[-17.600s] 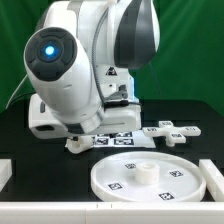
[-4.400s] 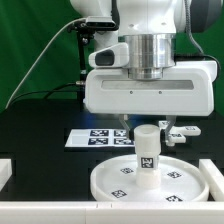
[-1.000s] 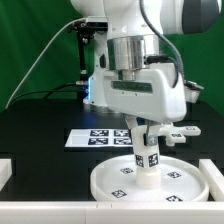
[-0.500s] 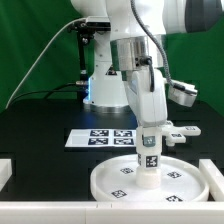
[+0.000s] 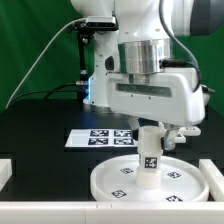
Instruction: Assemble round table
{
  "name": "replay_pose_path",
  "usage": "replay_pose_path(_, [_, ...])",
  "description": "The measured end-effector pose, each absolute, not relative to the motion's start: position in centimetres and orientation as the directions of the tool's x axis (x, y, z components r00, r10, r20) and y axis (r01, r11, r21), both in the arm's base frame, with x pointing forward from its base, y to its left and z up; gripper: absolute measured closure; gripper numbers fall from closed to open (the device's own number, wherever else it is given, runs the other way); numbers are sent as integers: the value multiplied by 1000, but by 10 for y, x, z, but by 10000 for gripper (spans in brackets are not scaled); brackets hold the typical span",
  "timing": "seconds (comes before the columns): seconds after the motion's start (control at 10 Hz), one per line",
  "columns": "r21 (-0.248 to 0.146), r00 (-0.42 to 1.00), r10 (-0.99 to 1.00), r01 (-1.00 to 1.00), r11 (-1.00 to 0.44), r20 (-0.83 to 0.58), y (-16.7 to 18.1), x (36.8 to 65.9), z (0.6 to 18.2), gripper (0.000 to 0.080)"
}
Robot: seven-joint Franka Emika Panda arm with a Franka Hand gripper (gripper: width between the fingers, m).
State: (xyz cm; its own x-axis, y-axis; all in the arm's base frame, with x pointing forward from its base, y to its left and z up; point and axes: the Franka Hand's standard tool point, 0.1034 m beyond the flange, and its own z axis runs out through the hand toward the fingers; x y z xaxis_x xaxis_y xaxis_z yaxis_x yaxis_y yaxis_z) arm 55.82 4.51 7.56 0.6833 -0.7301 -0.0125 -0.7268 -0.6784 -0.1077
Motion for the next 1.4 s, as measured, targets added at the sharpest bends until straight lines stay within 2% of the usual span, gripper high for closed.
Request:
replay_pose_path(0.4, [-105, 850, -527, -522, -847, 21, 43, 559, 76, 151])
replay_pose_path(0.5, [-88, 946, -321, -316, -945, 47, 43, 560, 77, 151])
replay_pose_path(0.6, [-82, 982, -181, -176, -981, 56, 43, 560, 77, 151])
replay_pose_path(0.8, [-71, 997, -34, -29, -997, 65, 50, 558, 77, 151])
replay_pose_path(1.0, [-55, 991, 10, 17, -998, 132, 48, 566, 87, 151])
replay_pose_path(1.2, [-54, 992, 4, 11, -998, 123, 47, 564, 83, 380])
replay_pose_path(1.4, [-68, 983, -138, -130, -989, 119, 43, 565, 84, 380])
